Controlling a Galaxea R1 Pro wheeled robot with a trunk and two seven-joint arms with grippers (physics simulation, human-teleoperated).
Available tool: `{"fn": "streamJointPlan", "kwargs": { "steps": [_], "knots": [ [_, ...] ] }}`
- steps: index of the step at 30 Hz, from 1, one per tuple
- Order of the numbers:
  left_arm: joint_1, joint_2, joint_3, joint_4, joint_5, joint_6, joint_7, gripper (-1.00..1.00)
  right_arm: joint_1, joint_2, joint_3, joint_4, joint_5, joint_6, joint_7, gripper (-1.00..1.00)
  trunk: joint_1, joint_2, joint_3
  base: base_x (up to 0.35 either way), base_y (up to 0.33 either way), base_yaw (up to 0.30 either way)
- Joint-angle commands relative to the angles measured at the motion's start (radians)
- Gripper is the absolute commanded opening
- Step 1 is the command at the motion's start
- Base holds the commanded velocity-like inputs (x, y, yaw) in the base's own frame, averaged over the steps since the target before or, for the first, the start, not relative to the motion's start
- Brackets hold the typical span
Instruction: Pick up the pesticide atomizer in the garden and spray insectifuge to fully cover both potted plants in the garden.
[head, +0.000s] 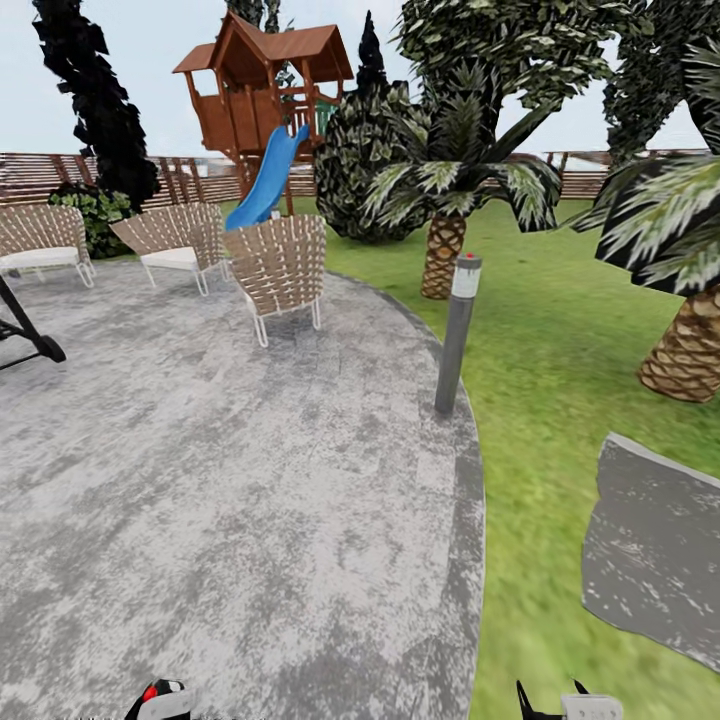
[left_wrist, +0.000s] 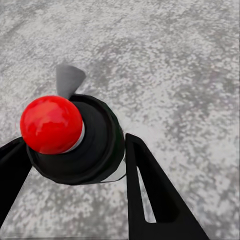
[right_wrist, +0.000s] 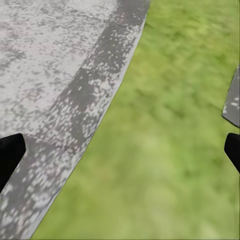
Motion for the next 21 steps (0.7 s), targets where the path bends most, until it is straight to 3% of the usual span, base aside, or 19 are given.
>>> {"fn": "streamJointPlan", "kwargs": {
  "steps": [1,21],
  "knots": [
    [-0.001,0.0,0.002,0.001,-0.003,-0.003,0.003,-1.0,0.0,0.0,-0.004,0.0,0.004,-0.003,0.0,1.0,0.0,0.0,0.0,0.0,0.0,0.222],
    [-0.001,-0.002,0.002,0.001,-0.004,-0.003,0.003,-1.0,0.0,0.0,-0.004,0.0,0.006,-0.003,0.0,1.0,0.0,0.0,0.022,0.0,0.0,0.222]
  ]
}}
